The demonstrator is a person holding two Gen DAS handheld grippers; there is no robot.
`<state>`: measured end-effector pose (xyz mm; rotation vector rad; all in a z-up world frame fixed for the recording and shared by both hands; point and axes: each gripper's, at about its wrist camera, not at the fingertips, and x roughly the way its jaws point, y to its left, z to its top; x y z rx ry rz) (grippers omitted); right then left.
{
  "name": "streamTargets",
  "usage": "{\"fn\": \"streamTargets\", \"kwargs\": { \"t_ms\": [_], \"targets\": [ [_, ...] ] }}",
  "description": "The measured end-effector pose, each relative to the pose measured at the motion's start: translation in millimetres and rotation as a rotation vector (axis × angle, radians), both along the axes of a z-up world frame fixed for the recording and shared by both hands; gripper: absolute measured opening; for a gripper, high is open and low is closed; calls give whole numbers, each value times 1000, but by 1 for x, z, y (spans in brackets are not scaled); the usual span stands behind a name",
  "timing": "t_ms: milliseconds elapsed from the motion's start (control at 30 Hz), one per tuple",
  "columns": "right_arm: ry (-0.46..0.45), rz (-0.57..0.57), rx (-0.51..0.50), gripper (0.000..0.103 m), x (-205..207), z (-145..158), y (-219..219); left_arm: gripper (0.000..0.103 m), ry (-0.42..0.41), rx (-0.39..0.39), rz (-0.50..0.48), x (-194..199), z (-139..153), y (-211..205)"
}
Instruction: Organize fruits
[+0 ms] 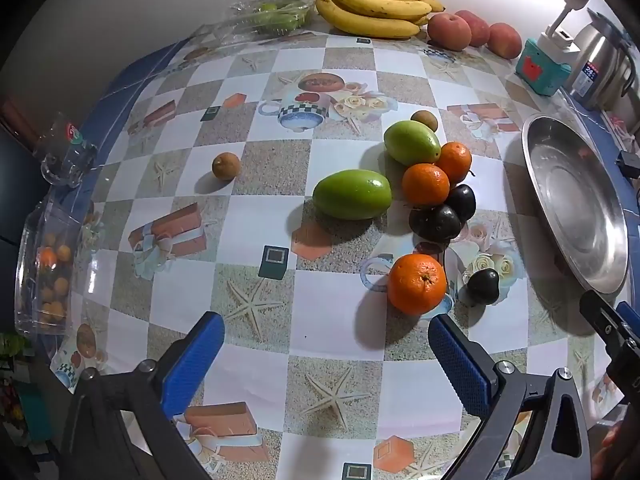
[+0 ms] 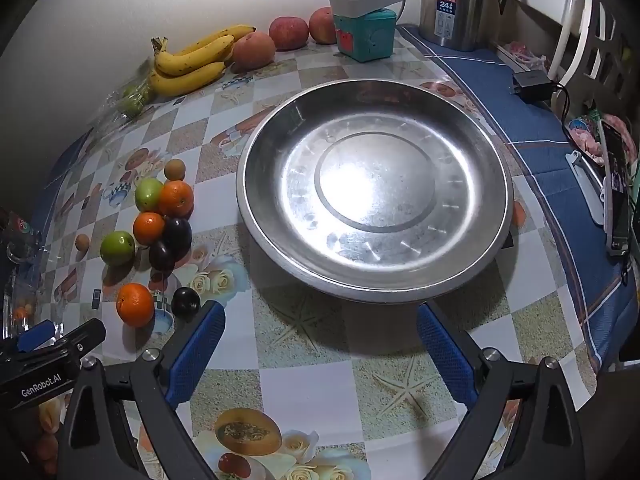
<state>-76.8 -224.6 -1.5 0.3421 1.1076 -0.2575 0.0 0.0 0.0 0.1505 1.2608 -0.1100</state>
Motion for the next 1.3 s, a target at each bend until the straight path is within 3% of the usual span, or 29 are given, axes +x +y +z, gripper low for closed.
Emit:
{"fn": "streamTargets", "kwargs": {
  "t_ms": [1300],
  "targets": [
    [13,11,-20,97,4,-7,6,103,-14,8,1,0,7,3]
  ]
}}
